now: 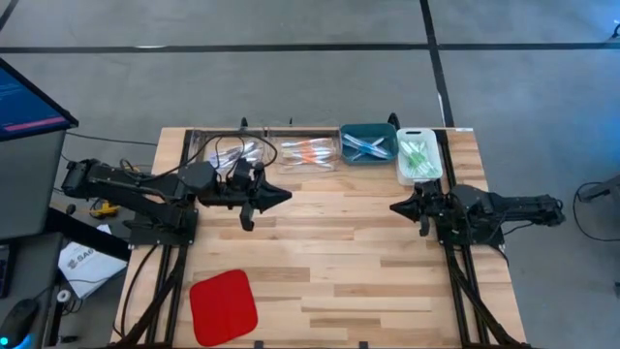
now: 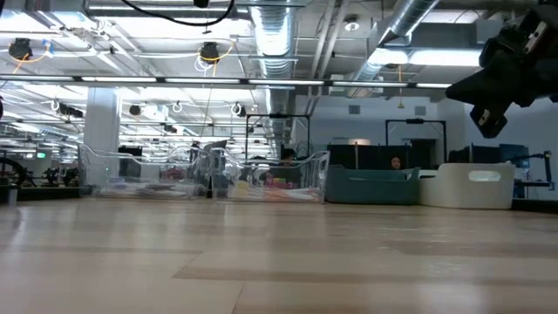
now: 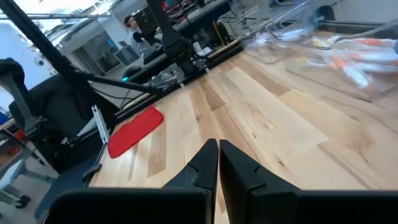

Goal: Pick & Place Toothbrushes
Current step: Return to Home position

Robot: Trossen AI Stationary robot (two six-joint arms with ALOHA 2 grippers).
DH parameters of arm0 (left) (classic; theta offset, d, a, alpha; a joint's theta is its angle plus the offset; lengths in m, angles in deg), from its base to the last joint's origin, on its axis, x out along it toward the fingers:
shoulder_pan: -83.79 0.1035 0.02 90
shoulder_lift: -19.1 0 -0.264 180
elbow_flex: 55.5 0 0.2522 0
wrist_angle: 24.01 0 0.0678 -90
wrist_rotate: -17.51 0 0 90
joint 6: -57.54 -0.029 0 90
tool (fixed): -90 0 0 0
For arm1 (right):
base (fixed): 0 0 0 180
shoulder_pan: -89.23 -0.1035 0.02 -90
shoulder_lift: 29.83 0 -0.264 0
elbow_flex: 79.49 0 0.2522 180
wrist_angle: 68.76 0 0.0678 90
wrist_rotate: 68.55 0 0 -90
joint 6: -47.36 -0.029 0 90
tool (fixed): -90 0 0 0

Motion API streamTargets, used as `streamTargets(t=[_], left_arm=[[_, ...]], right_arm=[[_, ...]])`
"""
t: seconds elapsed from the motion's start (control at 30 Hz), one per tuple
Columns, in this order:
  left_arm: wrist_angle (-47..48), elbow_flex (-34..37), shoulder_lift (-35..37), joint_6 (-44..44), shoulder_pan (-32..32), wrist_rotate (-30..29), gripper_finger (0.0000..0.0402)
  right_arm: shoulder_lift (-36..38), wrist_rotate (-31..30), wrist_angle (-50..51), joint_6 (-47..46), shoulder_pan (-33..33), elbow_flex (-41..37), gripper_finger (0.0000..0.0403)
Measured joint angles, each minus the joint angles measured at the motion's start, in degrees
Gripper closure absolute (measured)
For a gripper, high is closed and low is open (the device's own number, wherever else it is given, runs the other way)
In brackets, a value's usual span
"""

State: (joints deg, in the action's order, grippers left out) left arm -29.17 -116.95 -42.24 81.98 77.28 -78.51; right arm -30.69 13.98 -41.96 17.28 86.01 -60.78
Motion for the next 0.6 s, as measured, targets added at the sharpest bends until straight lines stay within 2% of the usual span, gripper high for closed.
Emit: streamTargets(t=[0.27,0.47,0.6], left_arm=[[0.0,0.0,0.0,-5.9,1.2,9.1,0.0401],[0.6,0.0,1.3,-9.3,2.1,9.6,0.0401],[6.4,0.0,5.7,-11.8,2.2,9.5,0.0401]], right_arm=[[0.0,0.0,0.0,0.0,0.1,0.0,0.0392],[0.0,0.0,0.1,0.0,0.1,0.0,0.0392],[0.0,0.0,0.1,0.0,0.1,0.0,0.0392]])
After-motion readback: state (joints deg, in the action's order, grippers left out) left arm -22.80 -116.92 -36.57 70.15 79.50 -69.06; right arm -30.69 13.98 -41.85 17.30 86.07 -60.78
